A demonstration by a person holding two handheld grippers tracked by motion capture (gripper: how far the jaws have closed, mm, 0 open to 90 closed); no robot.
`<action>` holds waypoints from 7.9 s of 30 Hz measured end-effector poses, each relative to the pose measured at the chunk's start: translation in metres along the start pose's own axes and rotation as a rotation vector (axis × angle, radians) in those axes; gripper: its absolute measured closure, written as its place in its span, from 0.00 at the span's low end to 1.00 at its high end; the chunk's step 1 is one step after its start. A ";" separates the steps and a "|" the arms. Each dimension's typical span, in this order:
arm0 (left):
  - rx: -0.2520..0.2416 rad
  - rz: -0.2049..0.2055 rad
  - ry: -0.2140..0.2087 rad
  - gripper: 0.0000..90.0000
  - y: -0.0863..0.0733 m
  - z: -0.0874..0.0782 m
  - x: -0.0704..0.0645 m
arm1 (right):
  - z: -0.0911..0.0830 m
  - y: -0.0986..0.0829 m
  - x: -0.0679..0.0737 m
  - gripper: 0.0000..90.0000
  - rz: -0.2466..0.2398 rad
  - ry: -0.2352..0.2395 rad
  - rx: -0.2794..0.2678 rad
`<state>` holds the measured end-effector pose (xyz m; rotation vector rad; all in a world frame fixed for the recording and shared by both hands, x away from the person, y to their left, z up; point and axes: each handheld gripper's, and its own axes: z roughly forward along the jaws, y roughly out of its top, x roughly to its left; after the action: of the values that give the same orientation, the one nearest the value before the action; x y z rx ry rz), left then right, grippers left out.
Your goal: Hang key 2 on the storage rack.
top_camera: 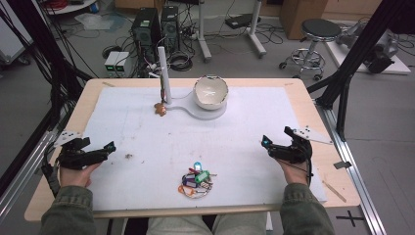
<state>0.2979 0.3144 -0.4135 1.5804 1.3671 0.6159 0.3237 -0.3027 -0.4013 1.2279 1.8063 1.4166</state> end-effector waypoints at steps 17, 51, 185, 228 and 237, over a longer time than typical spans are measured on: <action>0.003 0.013 -0.010 0.02 0.000 0.000 -0.002 | 0.008 0.004 0.027 0.02 -0.060 0.097 0.043; 0.028 0.022 -0.030 0.02 -0.001 0.003 -0.006 | 0.028 0.000 0.077 0.02 -0.161 0.306 0.175; 0.003 0.009 -0.040 0.02 -0.001 0.002 -0.003 | 0.055 0.011 0.147 0.94 -0.142 0.634 0.354; -0.020 0.002 -0.048 0.02 -0.001 0.001 0.001 | 0.097 0.131 0.163 0.94 -0.076 0.591 0.244; -0.016 -0.006 -0.049 0.02 -0.001 0.001 0.003 | 0.106 0.155 0.164 0.94 -0.076 0.573 0.219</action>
<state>0.2989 0.3172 -0.4153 1.5679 1.3271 0.5790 0.3901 -0.1028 -0.2676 0.8870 2.4147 1.6776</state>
